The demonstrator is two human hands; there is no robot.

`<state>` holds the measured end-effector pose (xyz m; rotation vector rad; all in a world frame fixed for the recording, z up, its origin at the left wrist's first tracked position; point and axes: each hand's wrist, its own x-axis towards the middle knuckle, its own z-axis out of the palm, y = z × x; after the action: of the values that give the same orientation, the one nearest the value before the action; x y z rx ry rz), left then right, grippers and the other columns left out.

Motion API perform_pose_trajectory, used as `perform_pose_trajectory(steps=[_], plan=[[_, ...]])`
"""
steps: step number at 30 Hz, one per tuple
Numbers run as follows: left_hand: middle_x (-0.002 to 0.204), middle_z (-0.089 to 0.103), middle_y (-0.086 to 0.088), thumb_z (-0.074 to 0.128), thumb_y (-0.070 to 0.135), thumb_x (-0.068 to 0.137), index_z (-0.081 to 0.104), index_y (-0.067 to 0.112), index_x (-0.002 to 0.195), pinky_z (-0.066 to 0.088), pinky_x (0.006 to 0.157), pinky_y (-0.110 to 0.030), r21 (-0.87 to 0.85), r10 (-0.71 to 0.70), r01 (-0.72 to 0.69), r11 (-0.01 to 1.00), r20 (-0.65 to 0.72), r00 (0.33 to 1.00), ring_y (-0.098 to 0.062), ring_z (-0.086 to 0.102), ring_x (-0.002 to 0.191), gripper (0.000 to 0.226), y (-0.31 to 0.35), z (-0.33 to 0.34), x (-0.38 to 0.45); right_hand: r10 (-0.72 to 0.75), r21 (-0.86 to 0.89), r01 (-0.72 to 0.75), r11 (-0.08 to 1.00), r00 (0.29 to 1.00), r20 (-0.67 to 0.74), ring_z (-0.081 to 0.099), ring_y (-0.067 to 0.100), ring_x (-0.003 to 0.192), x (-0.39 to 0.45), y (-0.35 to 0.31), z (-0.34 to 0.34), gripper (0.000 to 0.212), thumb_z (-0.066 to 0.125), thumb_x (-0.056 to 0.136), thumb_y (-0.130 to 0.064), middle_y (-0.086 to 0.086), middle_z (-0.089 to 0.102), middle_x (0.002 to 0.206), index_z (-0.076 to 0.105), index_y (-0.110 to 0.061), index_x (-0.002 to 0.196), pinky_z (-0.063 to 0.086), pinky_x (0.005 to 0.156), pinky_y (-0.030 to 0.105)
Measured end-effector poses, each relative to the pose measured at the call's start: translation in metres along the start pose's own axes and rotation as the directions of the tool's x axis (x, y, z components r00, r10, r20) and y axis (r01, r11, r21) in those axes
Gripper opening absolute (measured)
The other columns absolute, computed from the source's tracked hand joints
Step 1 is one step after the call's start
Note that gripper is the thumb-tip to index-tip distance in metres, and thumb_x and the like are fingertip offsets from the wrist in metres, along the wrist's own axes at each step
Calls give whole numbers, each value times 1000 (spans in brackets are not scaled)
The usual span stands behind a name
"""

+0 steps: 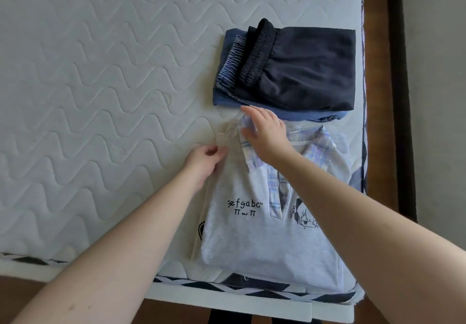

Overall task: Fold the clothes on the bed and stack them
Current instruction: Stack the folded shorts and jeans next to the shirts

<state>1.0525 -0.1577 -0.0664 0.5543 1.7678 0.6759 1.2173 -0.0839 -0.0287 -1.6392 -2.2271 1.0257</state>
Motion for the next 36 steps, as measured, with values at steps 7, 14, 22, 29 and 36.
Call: perform_pose_trajectory(steps=[7,14,22,29,36], plan=[[102,70,-10,55,12,98,64,8,113,52,86,-35,-112,85,-82,990,19,996,-23,65,91,18,8,6,4,121,-122,-116,986,992,33,49,26,114,37,-3,-1,26,66,88,-41,-5,67,110,63,-29,110,26,97,38],[99,72,-4,69,29,90,64,10,114,57,69,-26,-7,-66,68,998,175,982,-13,70,79,31,-13,-12,-12,124,-100,-132,986,989,-83,47,27,119,23,0,2,29,60,94,-32,-2,62,122,60,-26,122,29,100,37],[99,68,-14,69,19,90,59,9,93,46,83,-28,237,-191,119,964,308,932,-20,61,89,14,-75,-48,-64,96,-42,-102,994,989,-110,40,27,133,-83,0,8,44,57,96,-21,3,53,138,50,-16,139,28,110,40],[89,71,0,68,30,91,65,14,89,47,71,-23,360,-215,100,927,296,931,-18,65,84,16,-101,-51,-115,488,-2,-497,868,852,-192,33,28,139,-224,38,5,54,59,95,-22,4,40,150,41,-17,146,22,114,45],[99,69,-9,65,25,93,65,5,99,41,68,-28,450,-227,116,885,202,953,-24,62,88,21,-120,-53,-149,838,248,-829,501,537,101,57,21,111,-308,63,7,56,56,97,-33,2,59,132,34,-20,147,52,87,41]])
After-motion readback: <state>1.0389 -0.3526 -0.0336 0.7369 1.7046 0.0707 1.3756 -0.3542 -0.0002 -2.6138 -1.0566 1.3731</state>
